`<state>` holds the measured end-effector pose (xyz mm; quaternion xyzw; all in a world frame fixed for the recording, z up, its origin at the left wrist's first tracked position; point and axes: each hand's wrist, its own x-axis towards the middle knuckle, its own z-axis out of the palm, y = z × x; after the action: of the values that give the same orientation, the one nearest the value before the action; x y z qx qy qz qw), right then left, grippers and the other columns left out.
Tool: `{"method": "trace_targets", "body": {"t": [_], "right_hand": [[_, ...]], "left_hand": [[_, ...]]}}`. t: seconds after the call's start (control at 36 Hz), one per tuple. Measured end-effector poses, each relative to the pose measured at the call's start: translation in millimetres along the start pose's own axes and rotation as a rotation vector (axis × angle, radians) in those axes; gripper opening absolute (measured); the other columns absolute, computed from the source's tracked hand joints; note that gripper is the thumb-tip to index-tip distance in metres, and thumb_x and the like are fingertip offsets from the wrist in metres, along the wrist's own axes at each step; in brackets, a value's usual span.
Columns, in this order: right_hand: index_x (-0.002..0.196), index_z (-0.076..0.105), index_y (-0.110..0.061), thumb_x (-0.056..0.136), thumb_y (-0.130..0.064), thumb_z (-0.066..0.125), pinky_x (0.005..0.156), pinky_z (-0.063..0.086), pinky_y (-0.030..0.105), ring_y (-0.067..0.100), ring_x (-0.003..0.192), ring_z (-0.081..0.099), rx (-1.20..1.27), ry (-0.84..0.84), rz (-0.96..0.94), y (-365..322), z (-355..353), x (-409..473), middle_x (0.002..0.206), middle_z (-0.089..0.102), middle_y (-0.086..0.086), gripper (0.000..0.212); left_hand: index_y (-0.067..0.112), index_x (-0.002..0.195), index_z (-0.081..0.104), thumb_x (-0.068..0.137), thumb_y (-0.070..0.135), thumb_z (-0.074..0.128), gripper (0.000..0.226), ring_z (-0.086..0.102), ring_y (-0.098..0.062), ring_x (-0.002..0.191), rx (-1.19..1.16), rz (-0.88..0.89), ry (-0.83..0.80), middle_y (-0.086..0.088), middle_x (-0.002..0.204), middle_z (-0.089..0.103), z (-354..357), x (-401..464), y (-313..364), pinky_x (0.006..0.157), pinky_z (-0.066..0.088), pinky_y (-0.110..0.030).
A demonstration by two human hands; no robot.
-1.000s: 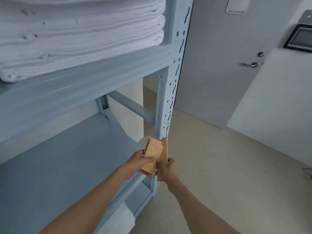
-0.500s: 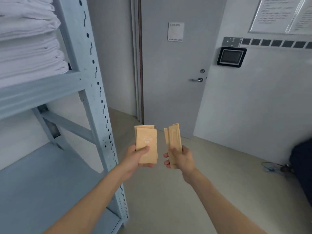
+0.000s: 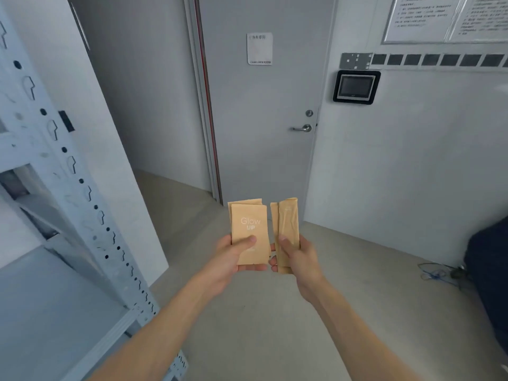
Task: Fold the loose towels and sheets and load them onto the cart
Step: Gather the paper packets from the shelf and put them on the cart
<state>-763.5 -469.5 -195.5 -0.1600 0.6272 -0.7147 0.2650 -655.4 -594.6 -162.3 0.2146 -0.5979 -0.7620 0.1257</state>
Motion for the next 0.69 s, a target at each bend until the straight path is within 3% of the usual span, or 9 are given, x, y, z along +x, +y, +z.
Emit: {"method": "trace_targets", "body": {"t": [0.14,0.44,0.69], "right_hand": [[0.11,0.058,-0.003,0.1,-0.023,0.055,0.053,0.054,0.033,0.026,0.055,0.062,0.002,-0.011,0.012,5.1,-4.1,34.0,0.078,0.071,0.006,0.023],[0.109,0.056,-0.003,0.1,-0.024,0.054,0.052,0.054,0.033,0.026,0.055,0.062,-0.069,0.068,0.035,-7.2,-4.7,176.0,0.085,0.072,0.014,0.023],[0.107,0.056,-0.003,0.101,-0.02,0.052,0.05,0.053,0.033,0.023,0.054,0.062,-0.106,0.148,0.013,-43.7,1.1,299.6,0.079,0.072,0.008,0.018]], "left_hand": [[0.004,0.126,0.057,0.098,0.019,0.06,0.032,0.072,-0.037,0.096,0.037,-0.002,0.021,-0.017,0.106,0.075,-4.1,41.8,-2.4,0.084,0.059,-0.049],[0.004,0.114,0.064,0.095,0.016,0.065,0.023,0.074,-0.033,0.094,-0.083,0.006,0.005,-0.015,0.103,0.076,-28.6,198.3,-3.2,0.066,0.061,-0.038],[0.004,0.115,0.064,0.095,0.012,0.063,0.022,0.072,-0.041,0.093,-0.094,0.029,-0.008,-0.019,0.105,0.074,-58.0,325.6,44.3,0.067,0.06,-0.041]]}}
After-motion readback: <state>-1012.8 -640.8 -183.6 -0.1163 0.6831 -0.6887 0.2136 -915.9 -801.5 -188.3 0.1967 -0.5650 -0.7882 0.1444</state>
